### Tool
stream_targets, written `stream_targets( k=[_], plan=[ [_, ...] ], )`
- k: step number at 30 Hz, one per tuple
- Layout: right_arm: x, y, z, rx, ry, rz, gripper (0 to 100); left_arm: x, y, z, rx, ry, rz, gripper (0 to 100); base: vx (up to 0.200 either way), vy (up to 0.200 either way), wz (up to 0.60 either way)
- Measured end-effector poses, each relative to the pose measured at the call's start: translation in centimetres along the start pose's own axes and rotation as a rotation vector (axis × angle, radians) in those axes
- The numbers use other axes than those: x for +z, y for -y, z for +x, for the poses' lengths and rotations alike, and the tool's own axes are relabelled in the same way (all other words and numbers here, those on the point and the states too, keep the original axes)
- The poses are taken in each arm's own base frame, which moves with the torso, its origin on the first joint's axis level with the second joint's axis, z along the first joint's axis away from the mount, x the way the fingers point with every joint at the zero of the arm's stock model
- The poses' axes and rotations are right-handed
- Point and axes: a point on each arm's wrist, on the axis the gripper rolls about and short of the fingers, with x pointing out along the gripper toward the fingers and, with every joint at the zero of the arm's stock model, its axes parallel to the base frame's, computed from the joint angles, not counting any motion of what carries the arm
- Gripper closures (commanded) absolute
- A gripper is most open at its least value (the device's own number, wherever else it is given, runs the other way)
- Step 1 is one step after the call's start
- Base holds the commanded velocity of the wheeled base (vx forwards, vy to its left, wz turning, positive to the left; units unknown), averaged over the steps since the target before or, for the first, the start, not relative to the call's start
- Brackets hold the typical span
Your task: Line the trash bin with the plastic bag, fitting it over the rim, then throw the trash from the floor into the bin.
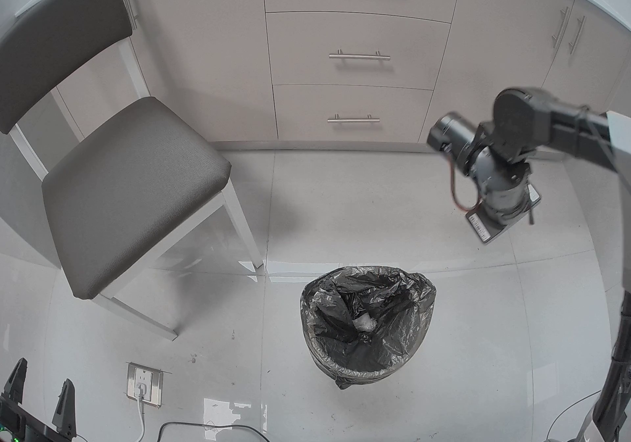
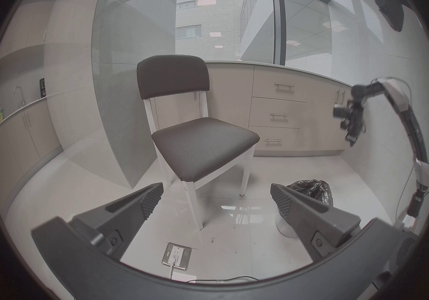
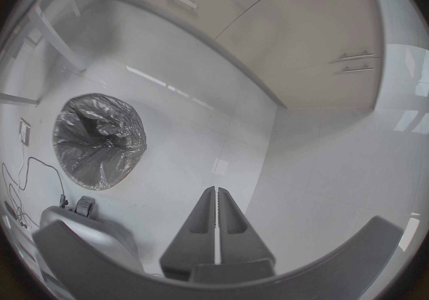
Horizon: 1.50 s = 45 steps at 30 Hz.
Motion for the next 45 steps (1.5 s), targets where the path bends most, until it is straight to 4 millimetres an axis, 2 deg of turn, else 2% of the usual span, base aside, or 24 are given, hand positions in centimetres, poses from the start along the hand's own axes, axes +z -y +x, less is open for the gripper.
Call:
stream_targets(
  k=[5,11,18,20,21,22,23,26,29,34,38,42,45],
  plan=[
    [-3.0,5.8,-6.9,0.015,0.132,0.014,100,-0.1,0.0,0.0,-0.012,-0.001,0.014,0,0.0,0.0,0.0],
    [-9.0,13.5,-13.9,0.015,0.318,0.057,100,-0.1,0.1,0.0,-0.035,0.001,0.028,0,0.0,0.0,0.0],
    [-18.9,21.8,-18.8,-0.047,0.478,0.219,100,0.0,0.1,0.0,-0.043,0.005,0.038,0,0.0,0.0,0.0],
    [-22.1,23.4,-19.9,-0.065,0.518,0.274,100,0.0,0.1,0.0,-0.044,0.006,0.039,0,0.0,0.0,0.0],
    [-24.8,24.3,-20.8,-0.069,0.556,0.319,100,0.0,0.1,0.0,-0.045,0.006,0.04,0,0.0,0.0,0.0],
    [-25.9,24.6,-21.2,-0.07,0.573,0.334,100,0.0,0.1,0.0,-0.045,0.006,0.04,0,0.0,0.0,0.0],
    [-27.8,24.9,-21.9,-0.069,0.605,0.363,100,0.0,0.1,0.0,-0.045,0.006,0.041,0,0.0,0.0,0.0],
    [-33.2,25.1,-23.9,-0.077,0.707,0.439,100,0.0,0.1,0.0,-0.045,0.007,0.041,0,0.0,0.0,0.0],
    [-38.9,24.0,-25.8,-0.111,0.822,0.513,100,0.0,0.1,0.0,-0.045,0.007,0.041,0,0.0,0.0,0.0],
    [-48.2,20.5,-27.9,-0.195,1.021,0.617,100,0.0,0.1,0.0,-0.046,0.008,0.042,0,0.0,0.0,0.0],
    [-55.5,16.6,-28.1,-0.272,1.189,0.689,100,0.0,0.1,0.0,-0.046,0.008,0.043,0,0.0,0.0,0.0],
    [-60.5,13.3,-27.2,-0.299,1.312,0.738,100,0.0,0.1,0.0,-0.047,0.008,0.043,0,0.0,0.0,0.0],
    [-62.6,11.6,-26.3,-0.261,1.388,0.749,100,0.0,0.1,0.0,-0.046,0.009,0.043,0,0.0,0.0,0.0]
  ],
)
